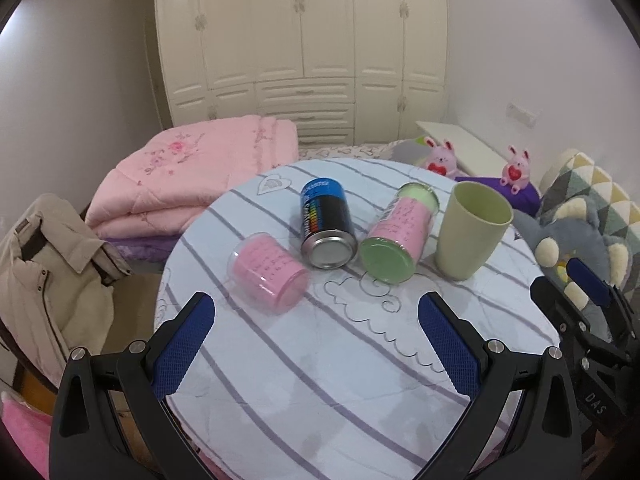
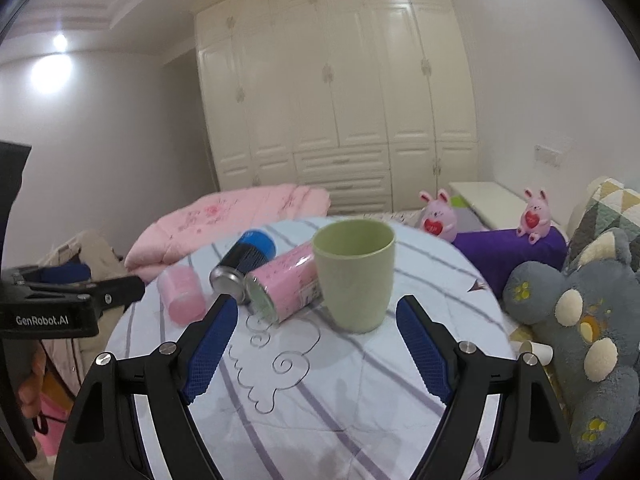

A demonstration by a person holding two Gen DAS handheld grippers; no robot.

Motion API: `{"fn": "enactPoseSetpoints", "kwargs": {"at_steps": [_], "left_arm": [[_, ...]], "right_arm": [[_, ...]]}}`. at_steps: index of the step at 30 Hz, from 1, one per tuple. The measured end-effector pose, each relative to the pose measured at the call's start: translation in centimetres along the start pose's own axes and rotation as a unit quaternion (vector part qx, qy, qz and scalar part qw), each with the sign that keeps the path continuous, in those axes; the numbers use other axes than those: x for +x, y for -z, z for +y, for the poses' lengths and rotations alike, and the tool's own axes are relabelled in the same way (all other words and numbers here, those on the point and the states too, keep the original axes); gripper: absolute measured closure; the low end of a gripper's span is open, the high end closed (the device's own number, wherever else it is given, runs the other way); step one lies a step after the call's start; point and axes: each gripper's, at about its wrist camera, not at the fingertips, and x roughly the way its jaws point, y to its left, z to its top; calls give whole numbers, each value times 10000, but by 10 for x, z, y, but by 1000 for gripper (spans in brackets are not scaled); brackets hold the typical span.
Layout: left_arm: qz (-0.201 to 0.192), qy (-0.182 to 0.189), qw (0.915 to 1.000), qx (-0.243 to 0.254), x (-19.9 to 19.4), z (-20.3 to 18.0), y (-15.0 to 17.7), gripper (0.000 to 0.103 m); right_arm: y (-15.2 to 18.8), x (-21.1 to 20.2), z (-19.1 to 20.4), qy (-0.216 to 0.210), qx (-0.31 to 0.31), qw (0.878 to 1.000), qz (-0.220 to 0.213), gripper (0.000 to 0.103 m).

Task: Flip cup upright

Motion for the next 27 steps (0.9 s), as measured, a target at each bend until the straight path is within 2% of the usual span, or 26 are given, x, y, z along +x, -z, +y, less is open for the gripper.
{"fn": "enactPoseSetpoints", "kwargs": {"at_steps": [6,15,27], "left_arm": [[-236,215,9995,-79,-7,-4,1,0],[-513,217,9984,-53,-12,-8,0,0],[-446,173,9988,-50,-7,-7,1,0]], "right_arm": [[-1,-5,-3,78,142,9997,-162,20],[2,-5,8,250,-155,9993,-250,20],[1,-6,12,281,-247,9990,-228,20]]}}
